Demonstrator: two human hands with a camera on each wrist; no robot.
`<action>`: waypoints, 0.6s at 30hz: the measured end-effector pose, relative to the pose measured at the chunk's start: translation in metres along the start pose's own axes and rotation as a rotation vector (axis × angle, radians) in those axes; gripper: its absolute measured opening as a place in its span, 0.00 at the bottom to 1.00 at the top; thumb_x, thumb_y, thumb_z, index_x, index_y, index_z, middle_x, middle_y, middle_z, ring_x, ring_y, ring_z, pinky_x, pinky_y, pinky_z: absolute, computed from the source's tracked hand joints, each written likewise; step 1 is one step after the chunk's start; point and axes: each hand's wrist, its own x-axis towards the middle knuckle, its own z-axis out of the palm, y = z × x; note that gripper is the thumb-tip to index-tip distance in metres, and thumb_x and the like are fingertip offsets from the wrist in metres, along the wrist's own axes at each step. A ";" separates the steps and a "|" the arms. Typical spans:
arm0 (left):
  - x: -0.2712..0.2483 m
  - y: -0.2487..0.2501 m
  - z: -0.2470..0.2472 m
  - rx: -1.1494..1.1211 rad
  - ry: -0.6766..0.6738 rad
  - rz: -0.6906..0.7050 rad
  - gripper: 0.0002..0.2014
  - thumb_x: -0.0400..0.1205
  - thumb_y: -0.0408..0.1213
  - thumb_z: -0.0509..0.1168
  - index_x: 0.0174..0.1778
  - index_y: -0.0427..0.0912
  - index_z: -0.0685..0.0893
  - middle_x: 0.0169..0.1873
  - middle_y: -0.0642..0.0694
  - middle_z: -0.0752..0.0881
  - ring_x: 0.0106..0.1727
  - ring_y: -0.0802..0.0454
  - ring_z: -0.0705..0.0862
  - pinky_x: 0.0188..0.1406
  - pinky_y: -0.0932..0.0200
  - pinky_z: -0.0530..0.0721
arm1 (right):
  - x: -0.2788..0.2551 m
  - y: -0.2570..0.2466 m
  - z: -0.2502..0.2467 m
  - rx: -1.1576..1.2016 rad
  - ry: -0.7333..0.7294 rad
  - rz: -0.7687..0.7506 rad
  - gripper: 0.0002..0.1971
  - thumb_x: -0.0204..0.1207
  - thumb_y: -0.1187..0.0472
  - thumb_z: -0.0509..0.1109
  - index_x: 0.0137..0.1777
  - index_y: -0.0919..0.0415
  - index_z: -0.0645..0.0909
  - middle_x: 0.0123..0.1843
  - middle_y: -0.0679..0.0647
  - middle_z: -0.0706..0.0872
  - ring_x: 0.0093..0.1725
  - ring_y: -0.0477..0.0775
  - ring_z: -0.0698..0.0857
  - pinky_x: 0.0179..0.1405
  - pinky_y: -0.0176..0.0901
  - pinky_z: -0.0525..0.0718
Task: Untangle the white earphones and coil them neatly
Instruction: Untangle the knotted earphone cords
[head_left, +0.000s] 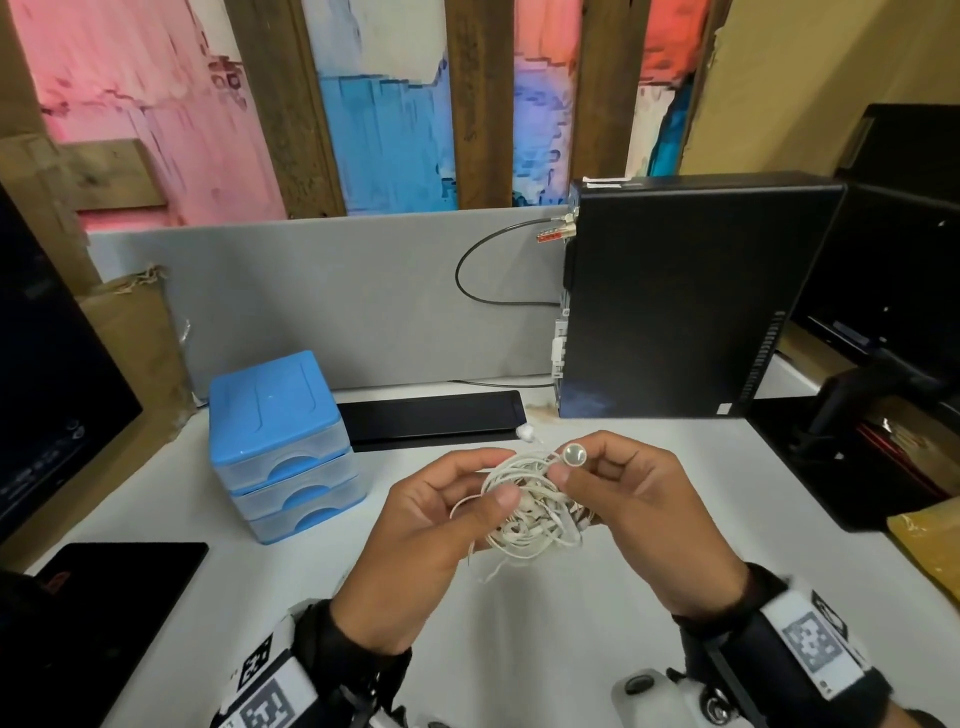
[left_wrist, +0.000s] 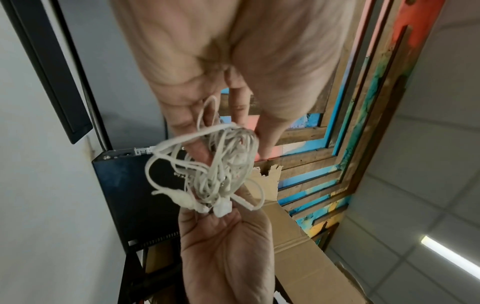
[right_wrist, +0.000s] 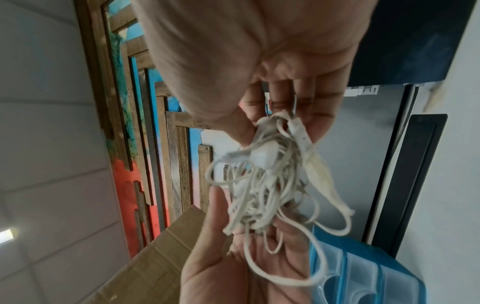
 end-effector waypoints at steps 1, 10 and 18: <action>0.001 0.000 -0.001 -0.006 0.009 -0.005 0.12 0.74 0.35 0.74 0.53 0.45 0.92 0.52 0.36 0.92 0.50 0.44 0.90 0.45 0.56 0.88 | 0.000 0.002 0.000 -0.009 0.004 -0.002 0.03 0.77 0.71 0.74 0.42 0.66 0.87 0.41 0.65 0.91 0.37 0.56 0.88 0.34 0.43 0.85; 0.004 0.013 -0.007 -0.143 0.038 -0.089 0.14 0.74 0.37 0.70 0.55 0.39 0.88 0.50 0.37 0.92 0.44 0.48 0.90 0.42 0.57 0.90 | -0.004 -0.001 -0.001 -0.017 0.008 -0.114 0.24 0.65 0.52 0.81 0.62 0.55 0.85 0.62 0.51 0.88 0.65 0.54 0.86 0.55 0.50 0.89; 0.004 0.024 -0.007 -0.416 0.029 -0.247 0.12 0.77 0.33 0.68 0.55 0.35 0.83 0.56 0.33 0.89 0.48 0.42 0.90 0.49 0.47 0.92 | -0.021 -0.005 0.011 -0.517 -0.040 -0.568 0.19 0.66 0.51 0.83 0.57 0.51 0.88 0.71 0.51 0.81 0.72 0.56 0.80 0.68 0.38 0.76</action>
